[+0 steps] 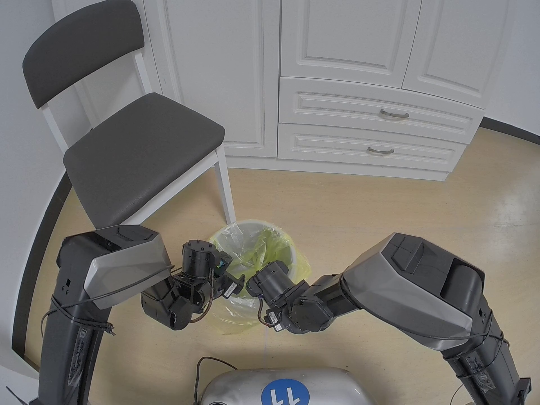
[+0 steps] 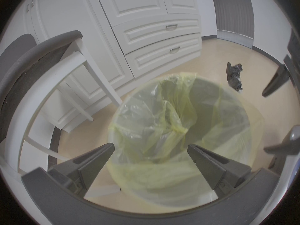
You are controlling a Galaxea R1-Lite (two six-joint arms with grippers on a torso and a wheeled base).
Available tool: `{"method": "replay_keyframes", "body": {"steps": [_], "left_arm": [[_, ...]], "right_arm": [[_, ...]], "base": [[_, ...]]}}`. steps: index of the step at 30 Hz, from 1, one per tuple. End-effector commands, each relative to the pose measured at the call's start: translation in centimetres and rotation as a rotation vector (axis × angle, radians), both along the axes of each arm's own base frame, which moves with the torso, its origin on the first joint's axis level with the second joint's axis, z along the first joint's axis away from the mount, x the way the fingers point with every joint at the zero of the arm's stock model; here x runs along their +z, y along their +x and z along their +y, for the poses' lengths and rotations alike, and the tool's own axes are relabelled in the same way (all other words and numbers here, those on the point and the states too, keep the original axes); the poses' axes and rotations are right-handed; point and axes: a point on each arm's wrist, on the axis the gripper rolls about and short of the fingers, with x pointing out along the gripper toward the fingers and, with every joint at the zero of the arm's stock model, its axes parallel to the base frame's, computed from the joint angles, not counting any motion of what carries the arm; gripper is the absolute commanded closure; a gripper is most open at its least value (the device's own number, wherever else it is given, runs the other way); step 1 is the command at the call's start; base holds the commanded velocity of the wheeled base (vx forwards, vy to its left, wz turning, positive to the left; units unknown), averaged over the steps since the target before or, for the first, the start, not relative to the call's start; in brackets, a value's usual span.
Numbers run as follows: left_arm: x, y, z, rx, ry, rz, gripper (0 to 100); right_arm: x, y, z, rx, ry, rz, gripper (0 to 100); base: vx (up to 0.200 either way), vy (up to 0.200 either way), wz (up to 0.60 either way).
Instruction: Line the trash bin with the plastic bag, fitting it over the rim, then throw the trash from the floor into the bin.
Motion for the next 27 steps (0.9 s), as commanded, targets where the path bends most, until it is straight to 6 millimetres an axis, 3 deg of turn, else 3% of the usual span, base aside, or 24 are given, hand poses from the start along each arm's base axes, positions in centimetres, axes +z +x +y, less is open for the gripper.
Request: {"method": "replay_keyframes", "body": {"steps": [1,9,16,27], "left_arm": [[1.3,-1.3,0.7,-0.007,0.034,0.047,0],[3.2,-3.2,1.5,-0.063,0.048,0.083,0],[3.5,-4.5,3.6,-0.131,0.133,0.134,0],[5.8,-3.8,5.6,-0.112,0.103,0.116,0]], "right_arm": [[0.1,-0.2,-0.2,0.001,-0.006,0.005,0],[0.4,-0.5,-0.4,0.006,-0.015,0.010,0],[0.8,-0.6,-0.4,0.007,-0.012,0.003,0],[6.1,1.1,-0.1,-0.009,0.098,-0.104,0]], "base": [[0.000,0.000,0.00],[0.000,0.000,0.00],[0.000,0.000,0.00],[0.000,0.000,0.00]]}}
